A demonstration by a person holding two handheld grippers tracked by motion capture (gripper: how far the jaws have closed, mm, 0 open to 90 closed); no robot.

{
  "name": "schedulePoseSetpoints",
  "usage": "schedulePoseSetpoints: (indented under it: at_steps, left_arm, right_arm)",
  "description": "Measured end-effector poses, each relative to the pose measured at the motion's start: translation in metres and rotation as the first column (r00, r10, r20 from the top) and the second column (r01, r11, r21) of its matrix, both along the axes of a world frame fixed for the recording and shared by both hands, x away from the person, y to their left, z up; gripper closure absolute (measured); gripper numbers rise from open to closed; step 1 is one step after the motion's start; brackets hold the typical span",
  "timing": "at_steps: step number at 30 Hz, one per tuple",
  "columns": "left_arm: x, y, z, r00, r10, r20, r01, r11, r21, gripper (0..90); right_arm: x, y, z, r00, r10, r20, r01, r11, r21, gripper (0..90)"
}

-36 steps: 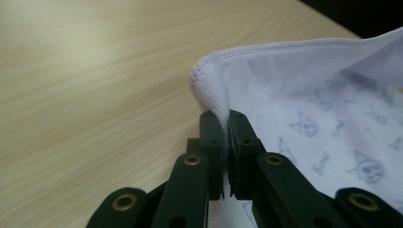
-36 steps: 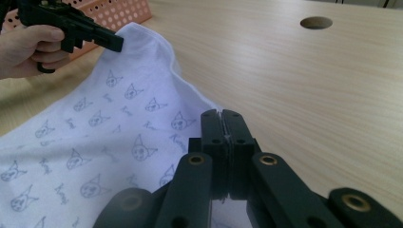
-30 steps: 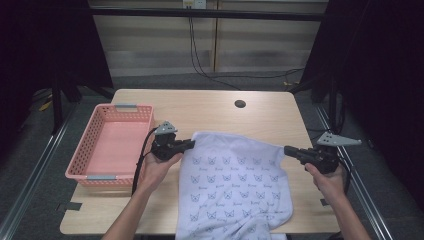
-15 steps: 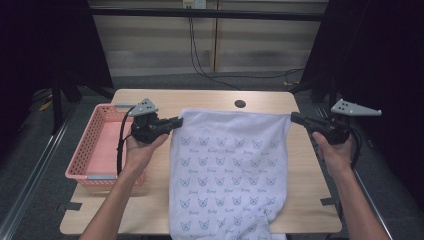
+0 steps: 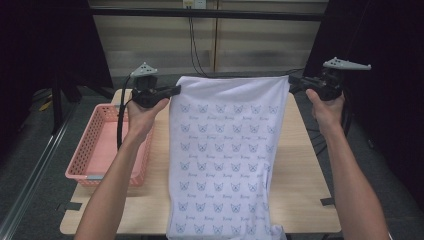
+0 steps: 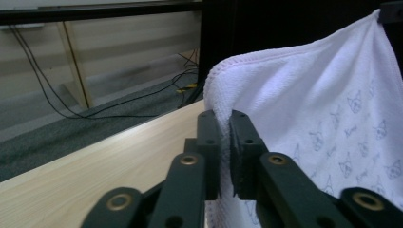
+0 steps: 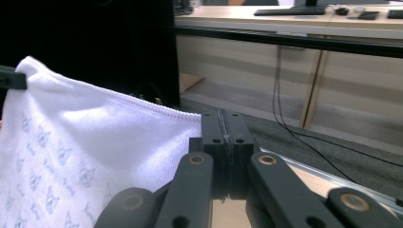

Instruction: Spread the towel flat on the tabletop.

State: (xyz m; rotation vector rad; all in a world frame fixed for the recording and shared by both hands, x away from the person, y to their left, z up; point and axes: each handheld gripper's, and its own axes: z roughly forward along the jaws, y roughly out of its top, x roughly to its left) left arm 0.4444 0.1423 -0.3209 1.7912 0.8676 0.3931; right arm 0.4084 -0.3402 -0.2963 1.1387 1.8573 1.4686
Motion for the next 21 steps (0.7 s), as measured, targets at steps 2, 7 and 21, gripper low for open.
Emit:
schedulePoseSetpoints:
  at_steps: [2, 7, 21]
  left_arm:
    - [0.009, -0.003, -0.012, 0.9986, 0.047, -0.024, -0.046, 0.9981, 0.041, 63.5]
    - [0.002, -0.011, -0.032, 0.9977, 0.011, -0.066, -0.009, 0.9992, 0.04, 53.7]
    - [-0.12, -0.031, -0.08, 0.9466, -0.287, -0.148, 0.299, 0.9515, 0.071, 67.9]
  right_arm:
    - [0.013, -0.002, -0.01, 0.9985, -0.037, -0.04, 0.036, 0.999, -0.013, 88.3]
    - [0.02, -0.009, -0.048, 0.9868, -0.102, -0.126, 0.099, 0.995, -0.034, 68.0]
    - [-0.119, 0.025, -0.126, 0.955, 0.124, -0.27, -0.163, 0.979, -0.127, 60.7]
